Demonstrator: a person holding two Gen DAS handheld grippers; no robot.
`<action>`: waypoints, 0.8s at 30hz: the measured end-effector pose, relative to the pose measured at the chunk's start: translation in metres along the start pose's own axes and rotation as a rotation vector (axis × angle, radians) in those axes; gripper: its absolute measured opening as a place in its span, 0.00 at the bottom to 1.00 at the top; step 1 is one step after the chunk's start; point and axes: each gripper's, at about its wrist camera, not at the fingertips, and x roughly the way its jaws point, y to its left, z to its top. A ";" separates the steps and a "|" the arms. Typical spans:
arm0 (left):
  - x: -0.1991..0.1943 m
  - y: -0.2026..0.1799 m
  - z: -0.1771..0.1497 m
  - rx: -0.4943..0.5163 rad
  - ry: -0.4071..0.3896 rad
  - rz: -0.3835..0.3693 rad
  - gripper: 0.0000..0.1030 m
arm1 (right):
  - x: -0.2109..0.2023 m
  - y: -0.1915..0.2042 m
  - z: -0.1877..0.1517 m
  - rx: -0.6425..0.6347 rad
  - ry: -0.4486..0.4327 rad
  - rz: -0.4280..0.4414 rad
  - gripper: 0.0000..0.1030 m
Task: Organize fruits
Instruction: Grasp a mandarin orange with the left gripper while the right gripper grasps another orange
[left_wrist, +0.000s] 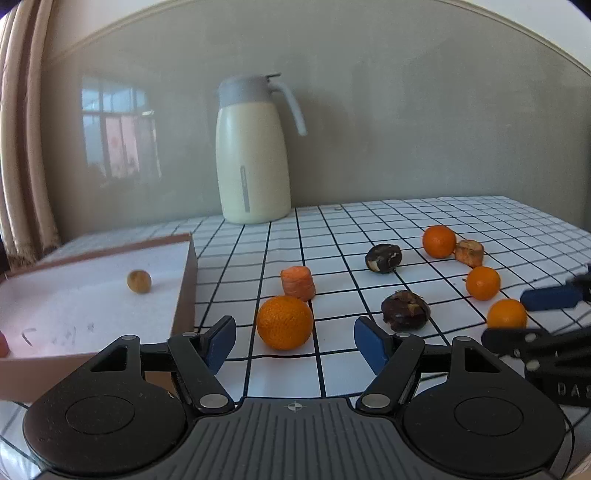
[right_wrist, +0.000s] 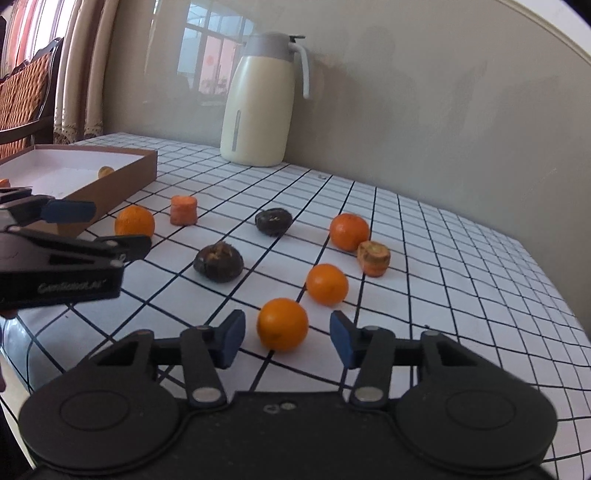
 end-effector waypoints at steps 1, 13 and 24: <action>0.002 0.000 0.001 -0.012 0.003 -0.002 0.70 | 0.001 -0.001 0.000 0.006 0.002 0.004 0.39; 0.025 -0.004 0.002 -0.032 0.050 0.006 0.60 | 0.008 -0.010 0.001 0.063 0.011 0.012 0.21; 0.032 -0.002 0.003 -0.044 0.074 0.024 0.37 | 0.014 -0.014 0.005 0.102 0.002 0.014 0.21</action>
